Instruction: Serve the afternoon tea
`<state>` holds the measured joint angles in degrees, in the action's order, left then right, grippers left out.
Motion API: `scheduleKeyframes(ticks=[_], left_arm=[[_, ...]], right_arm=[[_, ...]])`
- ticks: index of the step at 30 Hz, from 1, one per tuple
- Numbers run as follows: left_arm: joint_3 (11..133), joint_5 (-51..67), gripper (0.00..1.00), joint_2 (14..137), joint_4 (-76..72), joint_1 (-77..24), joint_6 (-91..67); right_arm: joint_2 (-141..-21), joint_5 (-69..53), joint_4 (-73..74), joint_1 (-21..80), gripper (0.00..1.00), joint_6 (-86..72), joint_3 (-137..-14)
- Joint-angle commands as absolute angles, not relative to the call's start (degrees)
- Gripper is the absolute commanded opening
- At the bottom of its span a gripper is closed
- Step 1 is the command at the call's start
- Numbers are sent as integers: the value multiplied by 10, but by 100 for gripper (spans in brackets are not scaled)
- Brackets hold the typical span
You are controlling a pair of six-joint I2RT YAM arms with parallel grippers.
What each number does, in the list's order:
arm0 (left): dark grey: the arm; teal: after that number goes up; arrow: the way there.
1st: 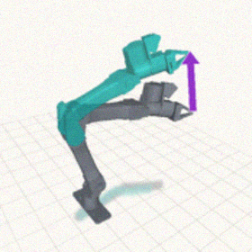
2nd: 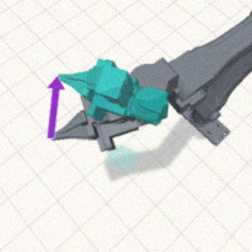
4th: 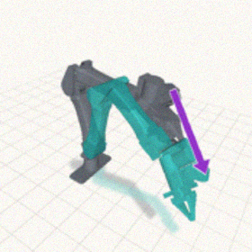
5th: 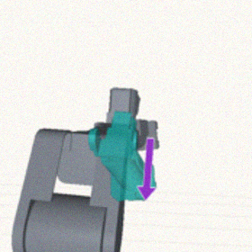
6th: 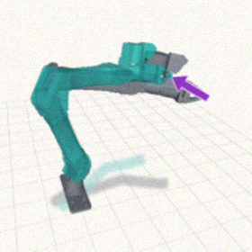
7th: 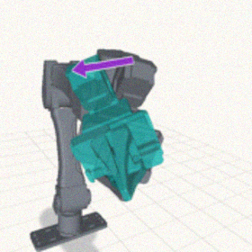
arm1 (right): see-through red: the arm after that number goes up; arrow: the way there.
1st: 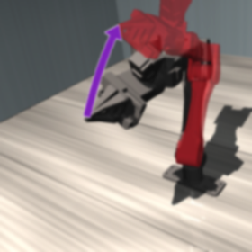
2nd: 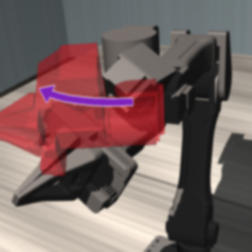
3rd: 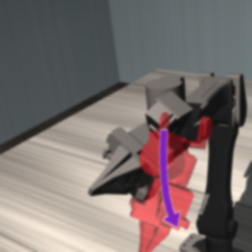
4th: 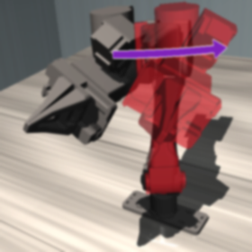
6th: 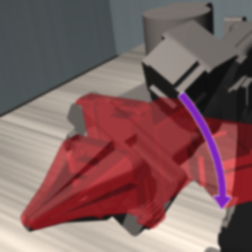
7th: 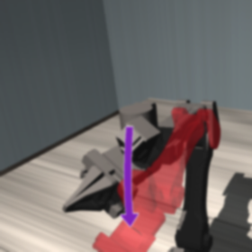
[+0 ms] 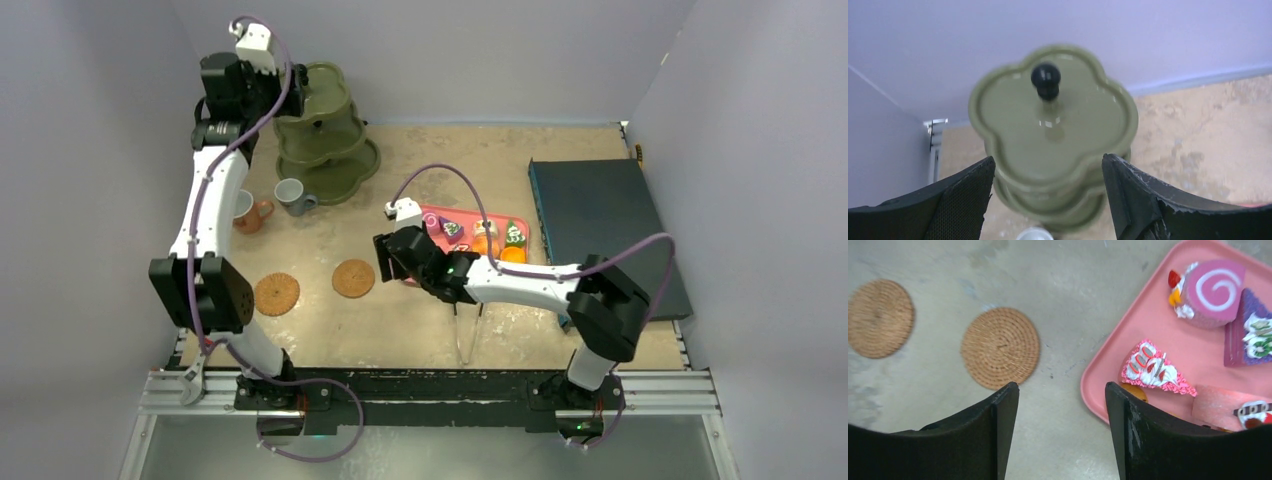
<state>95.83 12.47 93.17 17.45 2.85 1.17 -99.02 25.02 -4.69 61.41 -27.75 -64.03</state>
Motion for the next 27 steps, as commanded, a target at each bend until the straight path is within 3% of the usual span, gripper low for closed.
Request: scheduleKeyframes(ticks=[1, 10, 22, 27], left_arm=[[1070, 144, 78, 1008, 161, 26, -40], [1160, 202, 69, 1120, 118, 22, -104], [1192, 135, 47, 1175, 105, 8, -100], [1203, 130, 47, 1190, 96, 7, -91]], right_arm=[[-933, 241, -44, 616, 68, -264, -644], [-844, 227, -31, 616, 61, -259, -601], [-776, 236, 12, 614, 61, -286, -557], [-762, 240, 17, 614, 61, -290, -547]])
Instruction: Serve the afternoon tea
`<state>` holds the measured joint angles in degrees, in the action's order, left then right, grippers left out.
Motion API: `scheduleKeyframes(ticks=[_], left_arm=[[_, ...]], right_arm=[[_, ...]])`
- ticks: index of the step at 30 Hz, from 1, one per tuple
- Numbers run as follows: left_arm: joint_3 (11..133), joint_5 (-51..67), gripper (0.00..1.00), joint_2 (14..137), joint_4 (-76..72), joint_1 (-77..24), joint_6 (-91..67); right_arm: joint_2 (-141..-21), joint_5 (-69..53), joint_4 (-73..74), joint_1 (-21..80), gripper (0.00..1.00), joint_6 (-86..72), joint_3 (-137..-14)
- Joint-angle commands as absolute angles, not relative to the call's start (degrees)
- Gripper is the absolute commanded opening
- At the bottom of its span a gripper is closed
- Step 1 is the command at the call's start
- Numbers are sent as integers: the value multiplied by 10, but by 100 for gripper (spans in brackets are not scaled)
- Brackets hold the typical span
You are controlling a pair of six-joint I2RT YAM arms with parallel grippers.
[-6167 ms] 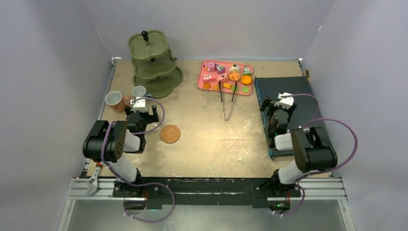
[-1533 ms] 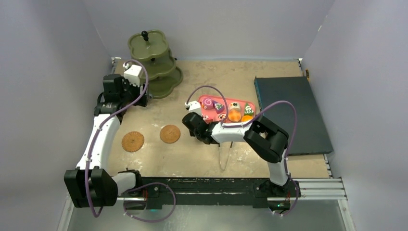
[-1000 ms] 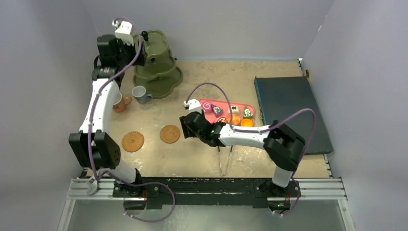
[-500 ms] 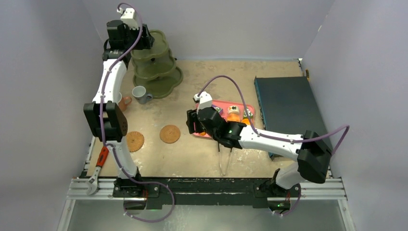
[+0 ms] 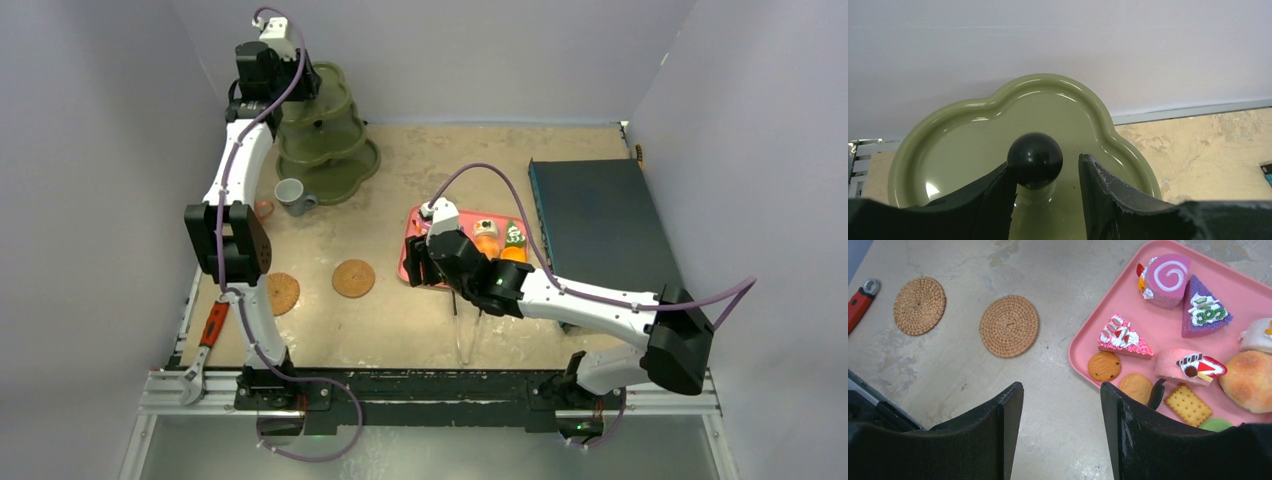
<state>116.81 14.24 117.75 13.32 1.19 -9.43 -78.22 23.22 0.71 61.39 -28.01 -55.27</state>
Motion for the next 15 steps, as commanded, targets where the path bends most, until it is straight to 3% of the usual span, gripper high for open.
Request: scheduleKeyframes(ticks=[1, 3, 8, 15], left_arm=[[1206, 131, 46, 1193, 95, 7, -90], [1210, 134, 41, 1198, 92, 7, -89], [1206, 148, 3, 1195, 93, -3, -86], [1155, 139, 0, 1138, 77, -59, -60]], right_arm=[[-762, 241, 18, 615, 61, -290, -547], [-764, 243, 21, 615, 60, -292, -547], [-761, 258, 32, 613, 59, -302, -545], [-740, 256, 22, 587, 60, -317, -517]])
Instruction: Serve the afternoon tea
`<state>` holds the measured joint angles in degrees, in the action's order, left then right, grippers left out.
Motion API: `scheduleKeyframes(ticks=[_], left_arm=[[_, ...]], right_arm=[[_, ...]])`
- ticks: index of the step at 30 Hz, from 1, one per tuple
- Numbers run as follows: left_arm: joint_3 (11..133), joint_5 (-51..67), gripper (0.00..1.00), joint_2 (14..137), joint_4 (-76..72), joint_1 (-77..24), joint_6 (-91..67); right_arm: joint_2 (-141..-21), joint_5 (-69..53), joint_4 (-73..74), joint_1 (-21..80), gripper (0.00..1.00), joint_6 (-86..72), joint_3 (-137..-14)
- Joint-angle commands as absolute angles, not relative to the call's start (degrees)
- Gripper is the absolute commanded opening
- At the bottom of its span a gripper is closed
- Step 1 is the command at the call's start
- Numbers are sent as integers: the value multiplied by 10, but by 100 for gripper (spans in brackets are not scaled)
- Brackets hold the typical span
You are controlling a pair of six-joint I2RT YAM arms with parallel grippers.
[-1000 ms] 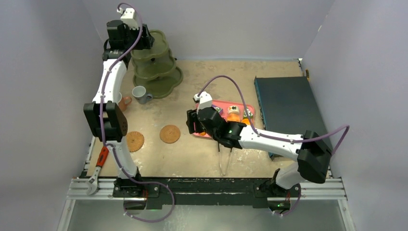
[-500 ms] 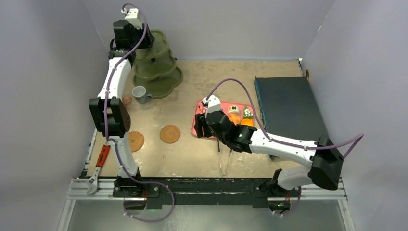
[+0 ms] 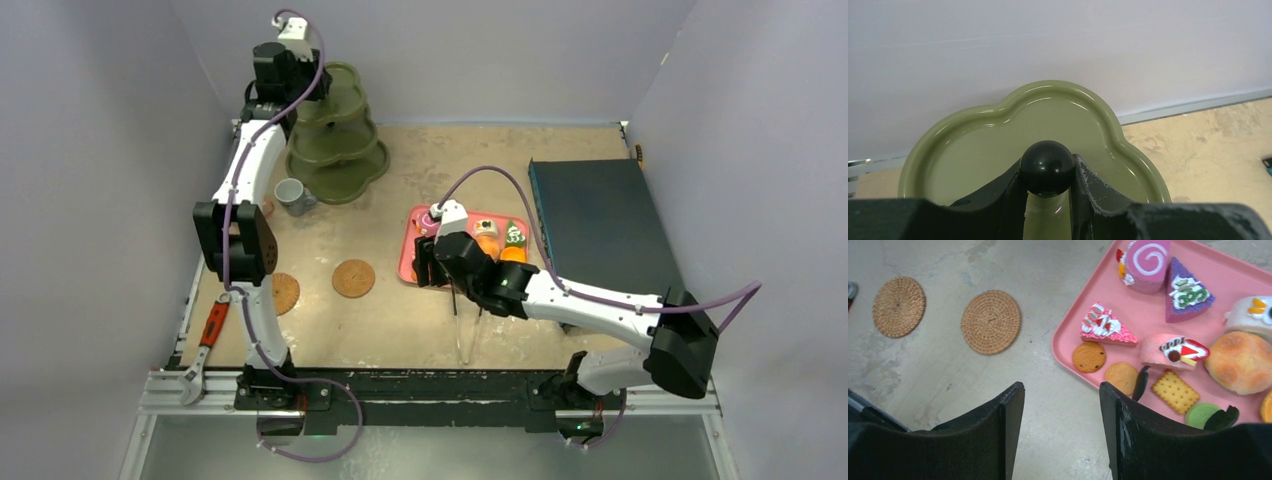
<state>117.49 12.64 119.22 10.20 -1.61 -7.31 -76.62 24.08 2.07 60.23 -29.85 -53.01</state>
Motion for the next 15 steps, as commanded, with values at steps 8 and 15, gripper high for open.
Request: scheduleKeyframes(ticks=[8, 15], left_arm=[[1133, 135, 0, 1091, 74, -121, -53], [1112, 116, 0, 1077, 69, -163, -23]], right_arm=[[-698, 267, 40, 562, 62, -352, -471], [-676, 294, 121, 559, 64, -399, -458]])
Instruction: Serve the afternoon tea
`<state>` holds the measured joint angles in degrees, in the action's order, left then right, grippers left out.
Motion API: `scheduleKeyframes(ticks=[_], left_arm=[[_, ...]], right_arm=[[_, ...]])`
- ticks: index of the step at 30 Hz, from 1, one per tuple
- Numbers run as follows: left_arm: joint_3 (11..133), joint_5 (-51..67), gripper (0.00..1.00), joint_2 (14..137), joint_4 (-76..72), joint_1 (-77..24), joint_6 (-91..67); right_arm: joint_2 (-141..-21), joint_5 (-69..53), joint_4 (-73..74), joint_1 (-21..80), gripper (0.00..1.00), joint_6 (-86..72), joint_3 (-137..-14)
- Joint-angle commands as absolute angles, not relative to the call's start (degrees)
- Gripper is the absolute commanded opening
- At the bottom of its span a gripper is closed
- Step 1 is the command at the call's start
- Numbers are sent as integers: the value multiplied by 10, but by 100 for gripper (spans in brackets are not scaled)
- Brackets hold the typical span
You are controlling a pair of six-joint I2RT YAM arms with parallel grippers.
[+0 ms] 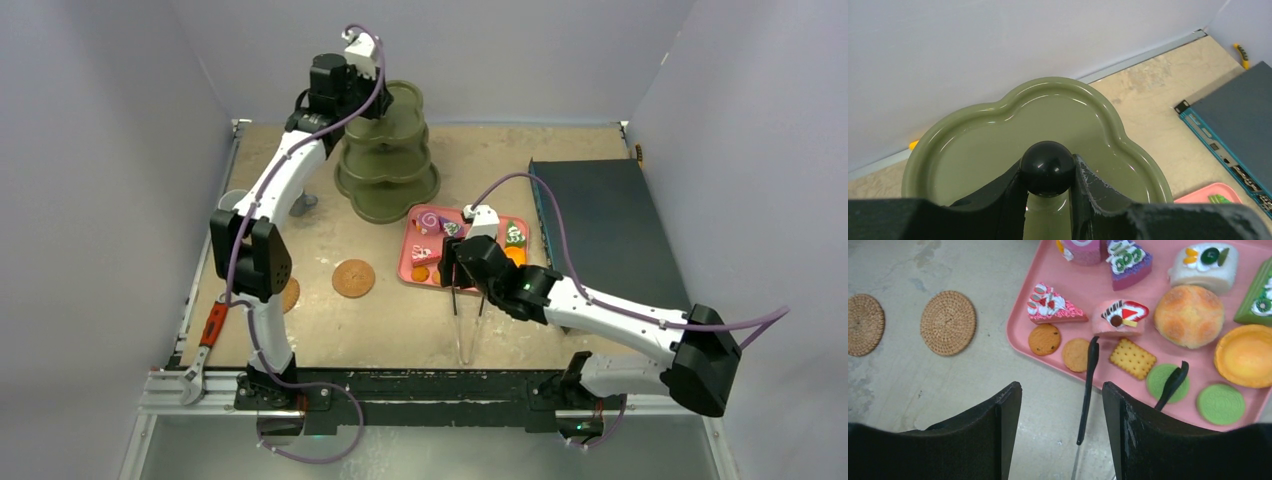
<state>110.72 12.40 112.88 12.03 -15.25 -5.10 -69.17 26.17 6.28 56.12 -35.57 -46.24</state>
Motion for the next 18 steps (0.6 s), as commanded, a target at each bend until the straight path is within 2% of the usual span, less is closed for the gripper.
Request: scheduleKeyframes(ticks=[1, 5, 7, 10, 11, 12, 16, 18], left_arm=[[1109, 116, 0, 1077, 69, -166, -20], [1099, 112, 2, 1074, 67, -170, -11], [1098, 111, 22, 1073, 67, -170, -6], [1097, 110, 42, 1069, 67, -170, -3], [1097, 109, 52, 1067, 67, -170, -3], [1098, 108, 57, 1067, 67, -170, -3], [1106, 102, 64, 1069, 71, -170, 14], [1116, 97, 73, 1068, 82, -170, 14]], right_arm=[[-676, 301, 133, 559, 65, -406, -457], [-681, 292, 146, 562, 64, -416, -434], [-681, 273, 135, 569, 62, -425, -414], [-685, 260, 125, 579, 59, -438, -392], [-686, 256, 122, 583, 58, -440, -387], [-689, 254, 119, 586, 57, -443, -383], [-709, 249, 104, 601, 55, -446, -378], [-724, 250, 96, 609, 54, -445, -381]])
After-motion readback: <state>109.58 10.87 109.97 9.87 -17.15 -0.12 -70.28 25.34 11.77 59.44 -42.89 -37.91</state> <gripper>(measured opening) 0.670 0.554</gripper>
